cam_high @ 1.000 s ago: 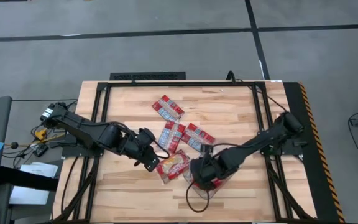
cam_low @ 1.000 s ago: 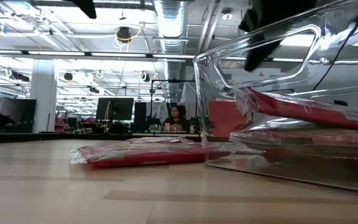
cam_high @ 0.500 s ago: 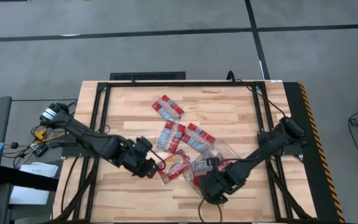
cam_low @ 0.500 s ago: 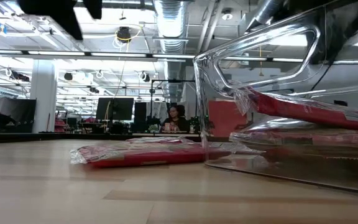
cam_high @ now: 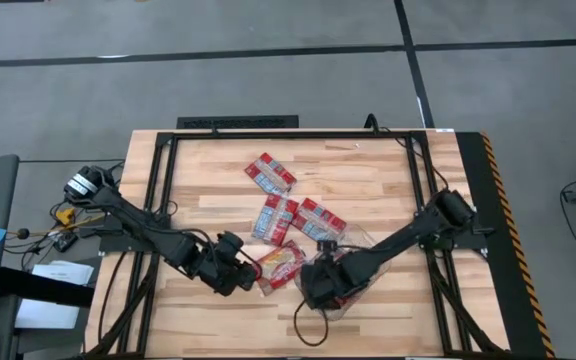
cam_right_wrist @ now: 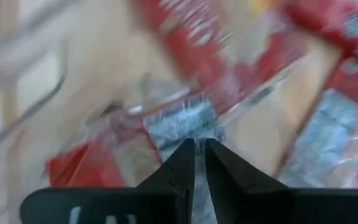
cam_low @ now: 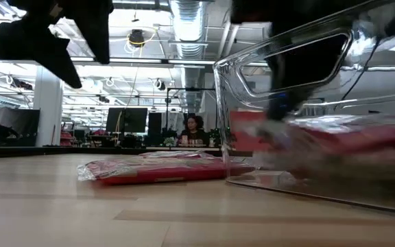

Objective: Sort popcorn bags into baskets
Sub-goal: Put the red popcorn bag into the transparent bin

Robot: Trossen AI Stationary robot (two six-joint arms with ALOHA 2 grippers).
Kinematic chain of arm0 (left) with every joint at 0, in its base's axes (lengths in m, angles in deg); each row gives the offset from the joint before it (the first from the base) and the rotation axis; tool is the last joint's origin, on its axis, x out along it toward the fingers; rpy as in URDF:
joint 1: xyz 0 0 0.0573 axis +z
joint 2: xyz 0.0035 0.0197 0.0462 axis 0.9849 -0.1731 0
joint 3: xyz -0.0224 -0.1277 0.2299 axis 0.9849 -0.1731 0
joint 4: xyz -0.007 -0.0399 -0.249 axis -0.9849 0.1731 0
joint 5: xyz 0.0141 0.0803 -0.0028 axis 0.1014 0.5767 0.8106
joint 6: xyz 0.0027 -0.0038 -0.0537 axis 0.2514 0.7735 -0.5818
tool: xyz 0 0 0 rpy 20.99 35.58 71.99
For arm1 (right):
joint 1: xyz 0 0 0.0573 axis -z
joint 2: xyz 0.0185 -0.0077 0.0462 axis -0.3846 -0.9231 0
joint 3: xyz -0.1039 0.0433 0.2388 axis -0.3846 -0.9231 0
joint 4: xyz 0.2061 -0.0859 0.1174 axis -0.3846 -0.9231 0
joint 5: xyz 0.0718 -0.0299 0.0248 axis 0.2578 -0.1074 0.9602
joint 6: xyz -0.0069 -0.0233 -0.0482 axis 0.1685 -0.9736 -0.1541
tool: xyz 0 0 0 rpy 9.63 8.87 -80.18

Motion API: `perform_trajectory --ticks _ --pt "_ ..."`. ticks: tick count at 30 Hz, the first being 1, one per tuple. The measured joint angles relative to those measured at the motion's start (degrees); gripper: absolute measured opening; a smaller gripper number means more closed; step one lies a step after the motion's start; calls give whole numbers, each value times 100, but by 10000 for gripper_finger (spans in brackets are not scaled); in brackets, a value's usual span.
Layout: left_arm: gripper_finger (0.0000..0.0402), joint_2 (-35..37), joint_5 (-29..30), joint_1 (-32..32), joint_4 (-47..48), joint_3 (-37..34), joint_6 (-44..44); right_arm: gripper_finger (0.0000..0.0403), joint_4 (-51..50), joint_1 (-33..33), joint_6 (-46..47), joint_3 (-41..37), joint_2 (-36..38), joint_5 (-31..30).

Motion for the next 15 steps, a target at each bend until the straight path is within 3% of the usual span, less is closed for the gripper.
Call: perform_trajectory --ticks 4,11,15 --pt "242 1 312 -112 -139 0 -146 63 -48 -208 -62 0 -58 362" --pt "242 -266 1295 -364 -268 0 -1126 63 -509 -426 358 9 630 235" --pt "248 -816 1242 -347 -316 -9 -1212 63 -658 -416 721 9 1031 67"
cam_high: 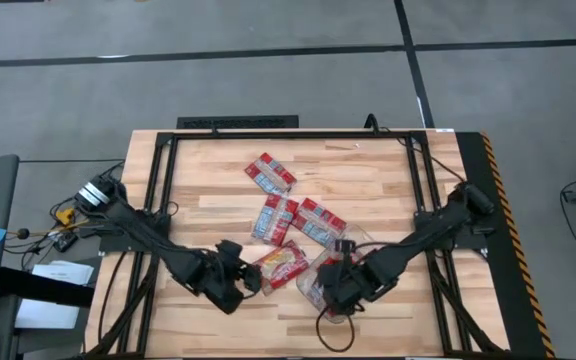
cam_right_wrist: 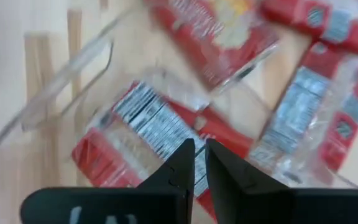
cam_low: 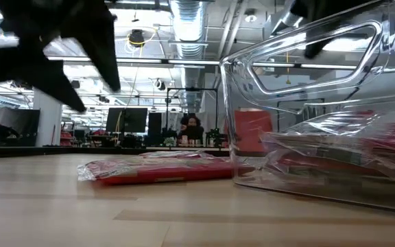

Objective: Sort popcorn bags into baskets
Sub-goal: Put the red popcorn bag into the transparent bin

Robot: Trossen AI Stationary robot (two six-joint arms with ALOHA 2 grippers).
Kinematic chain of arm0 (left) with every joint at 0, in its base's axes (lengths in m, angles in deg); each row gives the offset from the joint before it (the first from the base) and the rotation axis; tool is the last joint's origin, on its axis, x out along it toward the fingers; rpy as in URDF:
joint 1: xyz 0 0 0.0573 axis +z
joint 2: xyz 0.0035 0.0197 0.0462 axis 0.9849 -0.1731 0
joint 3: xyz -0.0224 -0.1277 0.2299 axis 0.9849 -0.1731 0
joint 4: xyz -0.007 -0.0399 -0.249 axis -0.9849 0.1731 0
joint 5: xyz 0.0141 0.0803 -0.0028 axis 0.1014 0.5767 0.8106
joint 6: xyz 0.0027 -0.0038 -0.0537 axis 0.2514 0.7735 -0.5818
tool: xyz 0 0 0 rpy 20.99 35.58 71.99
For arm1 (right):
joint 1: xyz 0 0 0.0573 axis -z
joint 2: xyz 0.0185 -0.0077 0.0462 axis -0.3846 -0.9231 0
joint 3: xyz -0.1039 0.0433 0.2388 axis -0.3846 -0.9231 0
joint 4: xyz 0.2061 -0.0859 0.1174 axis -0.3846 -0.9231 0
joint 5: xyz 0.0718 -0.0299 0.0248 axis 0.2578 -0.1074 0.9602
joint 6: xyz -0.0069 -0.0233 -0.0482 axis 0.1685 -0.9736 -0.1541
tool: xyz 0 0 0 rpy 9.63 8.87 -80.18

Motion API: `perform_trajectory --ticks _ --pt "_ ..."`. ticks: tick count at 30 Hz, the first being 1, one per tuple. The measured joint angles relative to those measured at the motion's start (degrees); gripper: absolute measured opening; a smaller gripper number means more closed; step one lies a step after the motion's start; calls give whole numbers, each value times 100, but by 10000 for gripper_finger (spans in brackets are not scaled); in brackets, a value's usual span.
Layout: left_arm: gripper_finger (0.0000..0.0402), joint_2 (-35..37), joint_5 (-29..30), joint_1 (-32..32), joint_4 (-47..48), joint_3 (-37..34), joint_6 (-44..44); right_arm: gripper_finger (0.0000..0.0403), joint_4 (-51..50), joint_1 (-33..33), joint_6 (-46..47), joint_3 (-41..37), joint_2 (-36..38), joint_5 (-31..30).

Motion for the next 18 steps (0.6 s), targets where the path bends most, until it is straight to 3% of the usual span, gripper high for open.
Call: perform_trajectory --ticks 8,12,18 --pt "304 -603 -1017 692 -141 -6 1073 63 -22 -123 160 2 368 -146" --pt "313 -603 -1446 939 -1222 -296 1911 63 -166 -201 216 0 361 -140" --pt "314 -549 -1679 1052 -2655 -1241 1636 63 -223 -419 463 -5 309 -144"
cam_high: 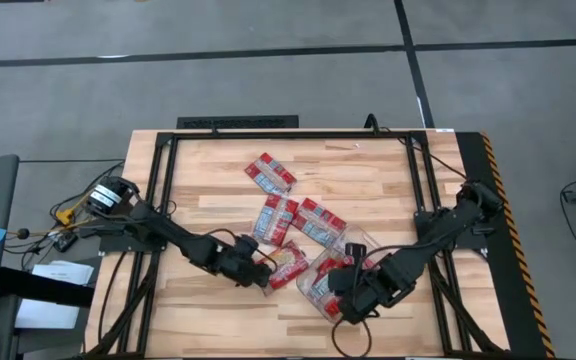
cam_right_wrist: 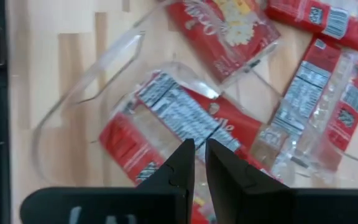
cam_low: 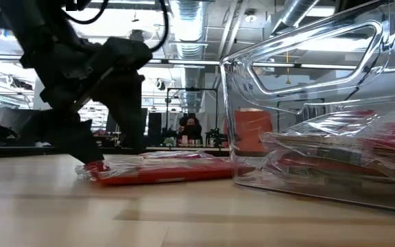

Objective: Sort popcorn bags into baskets
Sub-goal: Put the red popcorn bag into the transparent bin

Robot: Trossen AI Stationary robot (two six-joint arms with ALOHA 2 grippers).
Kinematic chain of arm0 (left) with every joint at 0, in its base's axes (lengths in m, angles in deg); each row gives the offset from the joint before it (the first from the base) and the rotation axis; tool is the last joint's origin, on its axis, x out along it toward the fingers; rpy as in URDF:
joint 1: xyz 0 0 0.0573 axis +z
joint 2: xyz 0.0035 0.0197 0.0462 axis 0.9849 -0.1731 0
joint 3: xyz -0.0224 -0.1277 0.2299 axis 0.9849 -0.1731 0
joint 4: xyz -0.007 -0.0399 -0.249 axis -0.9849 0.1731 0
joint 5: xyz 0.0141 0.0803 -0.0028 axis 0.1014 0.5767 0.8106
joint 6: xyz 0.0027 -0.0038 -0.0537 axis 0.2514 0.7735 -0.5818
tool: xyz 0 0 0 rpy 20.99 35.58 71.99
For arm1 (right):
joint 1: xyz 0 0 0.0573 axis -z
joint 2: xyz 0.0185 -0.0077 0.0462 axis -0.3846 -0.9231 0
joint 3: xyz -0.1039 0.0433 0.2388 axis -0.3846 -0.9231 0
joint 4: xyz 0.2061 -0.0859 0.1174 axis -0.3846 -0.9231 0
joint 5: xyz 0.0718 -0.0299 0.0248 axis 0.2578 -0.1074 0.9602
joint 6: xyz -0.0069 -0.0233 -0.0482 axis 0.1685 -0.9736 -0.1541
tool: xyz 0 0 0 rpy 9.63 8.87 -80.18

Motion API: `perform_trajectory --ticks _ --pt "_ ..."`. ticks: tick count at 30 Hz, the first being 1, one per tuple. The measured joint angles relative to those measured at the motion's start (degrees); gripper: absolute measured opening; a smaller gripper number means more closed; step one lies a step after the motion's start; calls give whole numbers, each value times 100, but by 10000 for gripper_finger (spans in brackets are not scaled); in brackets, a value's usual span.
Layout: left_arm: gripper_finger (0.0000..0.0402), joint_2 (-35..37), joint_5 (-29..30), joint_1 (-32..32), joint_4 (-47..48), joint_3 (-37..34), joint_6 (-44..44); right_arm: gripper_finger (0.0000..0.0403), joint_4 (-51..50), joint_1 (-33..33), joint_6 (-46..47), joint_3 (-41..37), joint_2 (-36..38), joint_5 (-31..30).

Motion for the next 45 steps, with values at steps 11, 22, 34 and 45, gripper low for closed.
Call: perform_trajectory --ticks 11,22,34,45 --pt "297 -175 -558 46 -1870 -511 229 63 -6 -95 -28 0 -4 -54" --pt "221 -870 -772 42 -3080 -478 147 63 -13 -96 -47 0 -4 -208" --pt "12 -906 -507 81 -2822 -238 344 63 -80 -174 -4 0 61 -204" --pt "1 521 -1027 102 -1463 -107 -94 63 -642 -688 961 0 1221 -522"
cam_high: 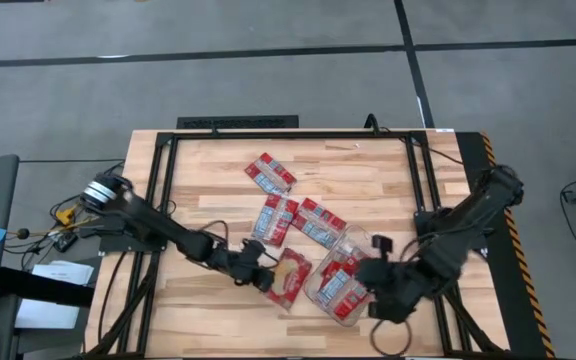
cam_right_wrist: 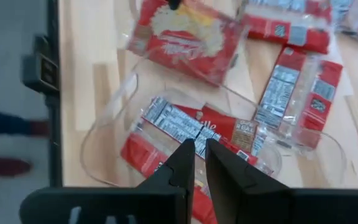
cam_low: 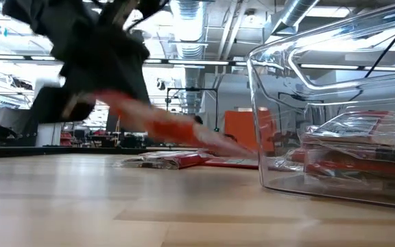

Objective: Sort popcorn bags into baskets
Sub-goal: Put the red popcorn bag into the transparent bin

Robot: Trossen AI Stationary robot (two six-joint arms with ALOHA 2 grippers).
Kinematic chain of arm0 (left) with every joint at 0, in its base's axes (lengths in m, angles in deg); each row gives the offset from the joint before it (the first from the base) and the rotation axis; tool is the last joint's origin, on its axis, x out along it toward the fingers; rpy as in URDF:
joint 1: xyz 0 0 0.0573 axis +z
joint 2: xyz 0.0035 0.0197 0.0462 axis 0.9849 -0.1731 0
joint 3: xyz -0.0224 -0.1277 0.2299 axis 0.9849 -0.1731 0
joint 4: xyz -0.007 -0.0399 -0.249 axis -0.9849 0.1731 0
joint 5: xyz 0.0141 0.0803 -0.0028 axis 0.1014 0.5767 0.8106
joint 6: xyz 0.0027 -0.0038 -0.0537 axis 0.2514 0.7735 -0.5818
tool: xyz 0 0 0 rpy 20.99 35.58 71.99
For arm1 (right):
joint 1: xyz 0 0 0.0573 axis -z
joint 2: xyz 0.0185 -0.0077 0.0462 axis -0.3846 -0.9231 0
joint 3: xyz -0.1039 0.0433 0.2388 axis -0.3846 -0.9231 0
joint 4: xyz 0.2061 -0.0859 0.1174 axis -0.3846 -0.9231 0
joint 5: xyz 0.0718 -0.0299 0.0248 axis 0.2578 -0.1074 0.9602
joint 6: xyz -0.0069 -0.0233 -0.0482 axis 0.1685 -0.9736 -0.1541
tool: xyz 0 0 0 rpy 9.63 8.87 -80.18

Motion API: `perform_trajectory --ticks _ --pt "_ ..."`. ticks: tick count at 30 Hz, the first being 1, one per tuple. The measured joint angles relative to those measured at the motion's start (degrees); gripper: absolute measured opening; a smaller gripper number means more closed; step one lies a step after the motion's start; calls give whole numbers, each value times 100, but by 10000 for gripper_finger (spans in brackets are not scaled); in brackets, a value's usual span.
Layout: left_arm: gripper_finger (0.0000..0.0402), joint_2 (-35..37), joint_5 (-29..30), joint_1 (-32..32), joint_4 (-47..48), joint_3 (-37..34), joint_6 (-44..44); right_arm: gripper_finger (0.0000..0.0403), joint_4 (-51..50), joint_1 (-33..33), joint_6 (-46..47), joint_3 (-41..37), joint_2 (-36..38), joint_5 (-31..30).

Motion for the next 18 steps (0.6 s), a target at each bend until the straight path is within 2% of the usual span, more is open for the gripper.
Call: perform_trajectory --ticks 3,6,9,13,18 --pt "0 679 402 19 324 -10 55 63 -105 -251 379 1 329 -356" --pt "0 1298 693 32 135 6 246 63 -166 -505 621 2 569 -725" --pt "0 1517 872 42 -64 106 440 63 -162 -713 733 2 698 -1051" --pt "0 1202 809 48 -17 724 781 63 -160 -862 794 2 757 -1287" --pt "0 181 406 173 194 1831 1376 63 -161 -877 800 2 744 -1285"
